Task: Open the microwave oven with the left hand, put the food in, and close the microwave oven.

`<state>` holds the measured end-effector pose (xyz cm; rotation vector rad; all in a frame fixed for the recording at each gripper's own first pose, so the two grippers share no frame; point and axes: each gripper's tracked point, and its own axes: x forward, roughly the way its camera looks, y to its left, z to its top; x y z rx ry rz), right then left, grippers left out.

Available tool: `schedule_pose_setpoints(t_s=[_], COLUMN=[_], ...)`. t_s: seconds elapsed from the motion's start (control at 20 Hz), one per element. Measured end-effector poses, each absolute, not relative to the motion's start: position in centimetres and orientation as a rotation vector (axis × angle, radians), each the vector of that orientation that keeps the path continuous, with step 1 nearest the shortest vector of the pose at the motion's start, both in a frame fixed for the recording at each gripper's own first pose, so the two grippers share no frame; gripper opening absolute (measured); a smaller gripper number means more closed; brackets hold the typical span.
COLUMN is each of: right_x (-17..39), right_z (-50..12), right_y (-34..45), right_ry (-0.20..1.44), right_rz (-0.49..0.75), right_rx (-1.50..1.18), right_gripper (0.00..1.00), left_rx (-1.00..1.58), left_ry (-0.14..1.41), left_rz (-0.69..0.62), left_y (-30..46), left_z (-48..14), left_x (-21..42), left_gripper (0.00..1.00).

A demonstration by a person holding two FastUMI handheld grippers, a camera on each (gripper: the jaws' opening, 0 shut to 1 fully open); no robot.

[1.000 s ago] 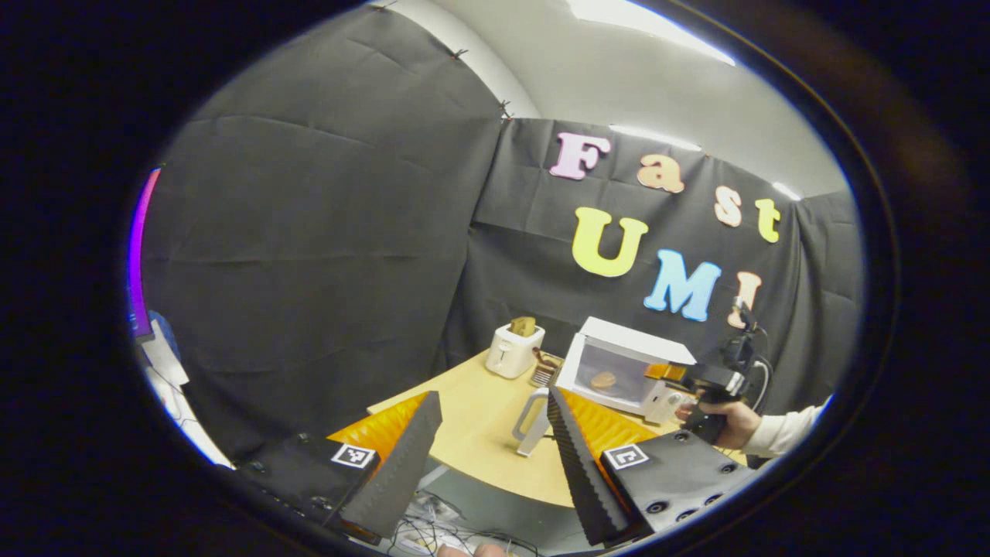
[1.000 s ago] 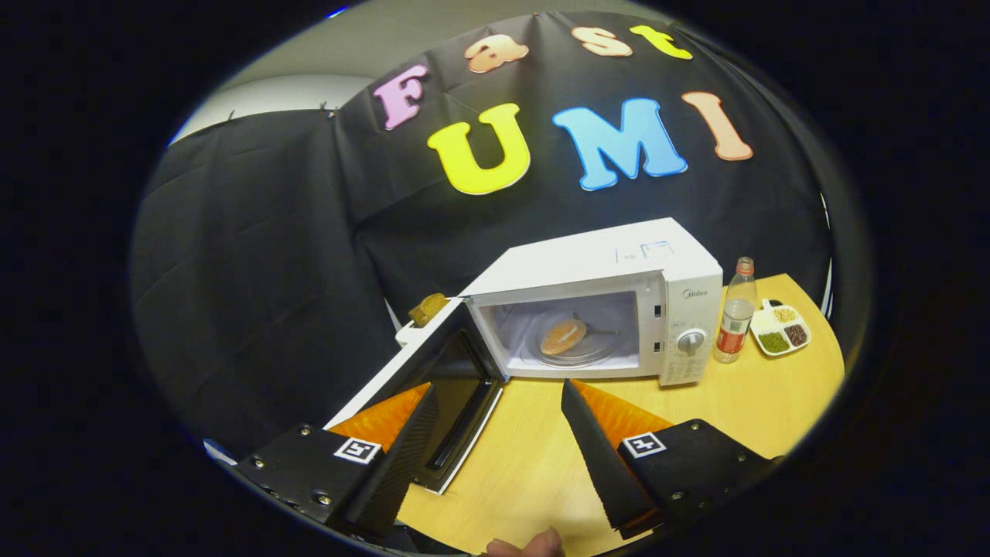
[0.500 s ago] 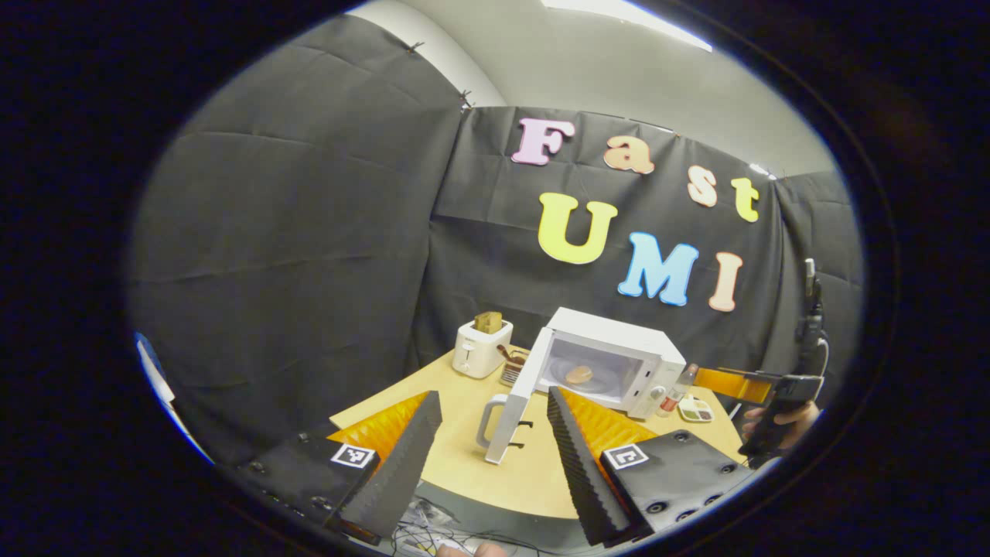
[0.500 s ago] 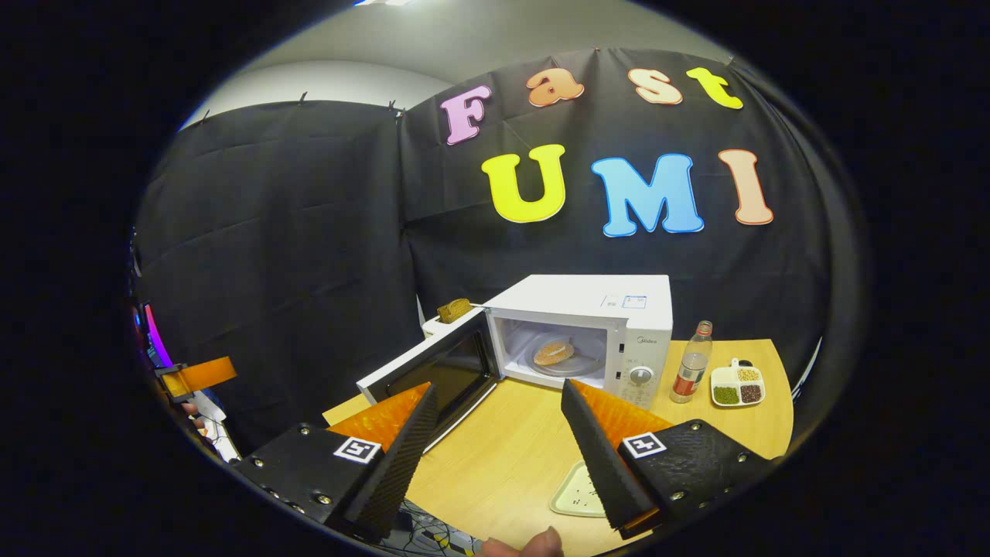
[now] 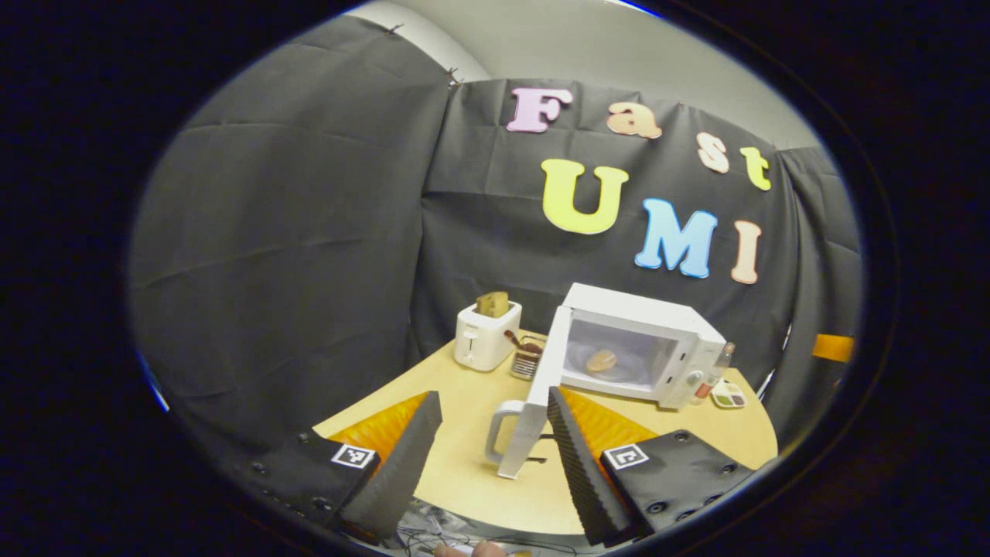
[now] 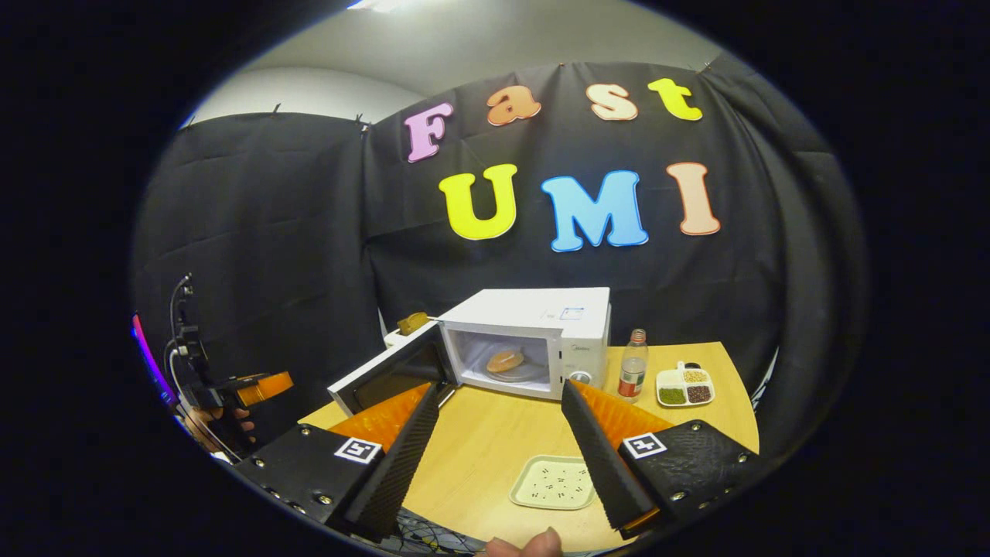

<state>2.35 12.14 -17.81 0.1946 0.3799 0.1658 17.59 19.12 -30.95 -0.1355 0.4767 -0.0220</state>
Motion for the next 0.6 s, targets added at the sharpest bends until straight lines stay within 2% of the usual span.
schedule_pose_setpoints(t_s=[0.2, 0.25, 0.4, 0.6], right_x=[3.1, 3.4, 4.0, 3.5], right_z=[-17.9, -17.9, -18.2, -18.9], right_y=[11.4, 11.3, 11.5, 10.7], right_ry=[0.402, 0.406, 0.422, 0.455], right_rz=[0.047, 0.016, -0.038, -0.110], right_rx=[0.194, 0.197, 0.203, 0.198], right_gripper=[0.98, 0.98, 0.98, 0.98], left_rx=[-0.080, -0.085, -0.069, -0.104], left_ry=[0.553, 0.574, 0.655, 0.673], left_rz=[-0.063, -0.086, -0.141, -0.256], left_y=[21.7, 21.7, 20.7, 16.5], left_z=[-38.5, -40.5, -45.6, -46.2], left_x=[22.5, 23.6, 25.5, 26.2], left_gripper=[0.92, 0.87, 0.90, 0.93])
